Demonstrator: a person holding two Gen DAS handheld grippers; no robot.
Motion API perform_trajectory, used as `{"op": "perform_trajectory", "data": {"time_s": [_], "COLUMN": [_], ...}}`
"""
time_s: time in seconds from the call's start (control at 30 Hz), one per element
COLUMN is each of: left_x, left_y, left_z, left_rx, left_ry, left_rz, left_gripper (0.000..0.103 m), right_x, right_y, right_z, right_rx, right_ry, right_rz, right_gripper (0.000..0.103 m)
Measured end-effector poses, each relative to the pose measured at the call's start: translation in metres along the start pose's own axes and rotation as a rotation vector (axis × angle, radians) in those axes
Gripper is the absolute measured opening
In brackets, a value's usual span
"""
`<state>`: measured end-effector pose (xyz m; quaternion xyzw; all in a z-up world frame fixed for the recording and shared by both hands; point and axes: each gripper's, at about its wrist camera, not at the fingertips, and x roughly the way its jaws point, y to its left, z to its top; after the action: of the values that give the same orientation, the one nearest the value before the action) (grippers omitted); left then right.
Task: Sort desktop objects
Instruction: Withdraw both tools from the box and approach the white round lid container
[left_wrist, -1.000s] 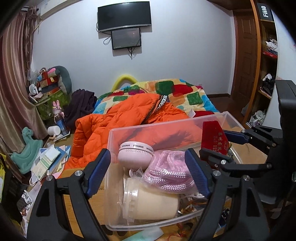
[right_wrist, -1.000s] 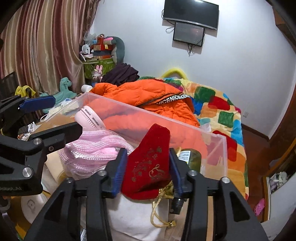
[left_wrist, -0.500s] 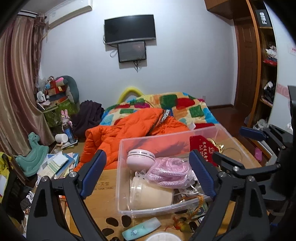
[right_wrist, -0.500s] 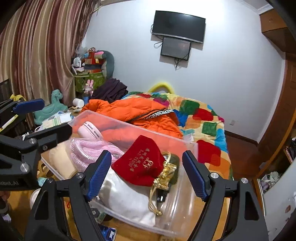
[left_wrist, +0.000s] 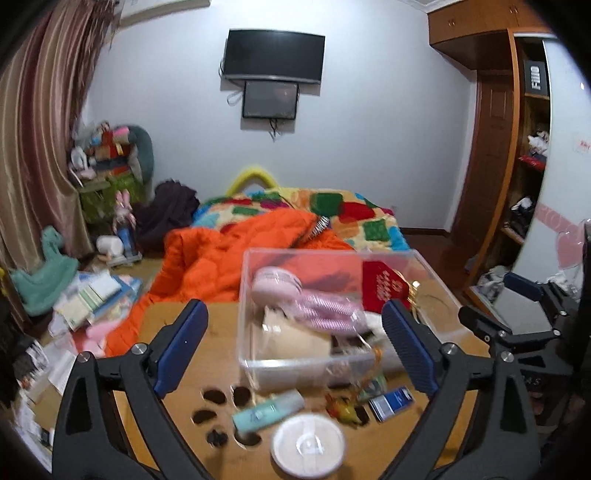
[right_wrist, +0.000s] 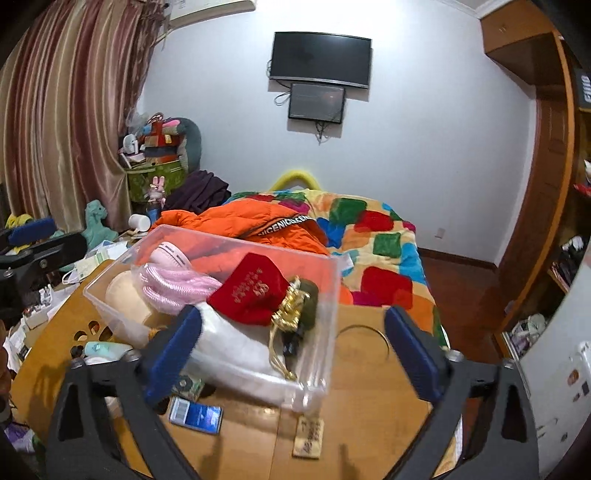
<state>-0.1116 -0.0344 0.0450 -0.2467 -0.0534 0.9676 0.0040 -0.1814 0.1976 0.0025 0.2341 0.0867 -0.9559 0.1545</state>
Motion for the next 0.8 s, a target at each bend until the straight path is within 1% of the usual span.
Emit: {"op": "perform_trajectory", "data": {"time_s": [0.07,0.2,0.27,0.33,0.5,0.6,0.67,0.77,0.8], "left_x": [-0.002,-0.008,-0.010,-0.011,-0.009,-0.006,-0.003,0.003,0.004], "left_y": [0.002,0.003,0.000,-0.001,-0.007,-0.007,-0.008,-0.008,-0.009], "left_z": [-0.006,-0.025,-0.035,-0.044,-0.068,-0.080,-0.087,-0.098,-0.101], "left_rx": [-0.009,-0.015,-0.008,-0.001,0.005,-0.005,-0.005,-0.006,-0.006], "left_ry": [0.022,0.031,0.035,0.042,0.080,0.106,0.120,0.136,0.140], "left_rz": [0.006,0.049,0.079,0.091,0.103,0.100,0.113,0.125,0.125], "left_gripper": [0.099,0.099,0.099,0.099,0.099,0.099,0.099,0.099,0.099], "right_x": [-0.005,-0.014,-0.017,-0.017,-0.011,-0.006,-0.002,0.006,0.008], "right_y": [-0.004,-0.014,-0.019,-0.021,-0.026,-0.026,-0.027,-0.027,-0.028], "right_z": [-0.007,-0.023,-0.034,-0.043,-0.070,-0.084,-0.089,-0.092,-0.092], "right_rx": [0.013,0.045,0.067,0.074,0.075,0.069,0.075,0.063,0.061], "right_ry": [0.007,0.011,0.022,0.040,0.103,0.138,0.158,0.168,0.172], "right_rz": [0.004,0.007,0.012,0.000,-0.054,-0.046,-0.035,-0.050,-0.052], "right_gripper": [0.101,0.102,0.102,0.102,0.102,0.102,0.102,0.100,0.097]}}
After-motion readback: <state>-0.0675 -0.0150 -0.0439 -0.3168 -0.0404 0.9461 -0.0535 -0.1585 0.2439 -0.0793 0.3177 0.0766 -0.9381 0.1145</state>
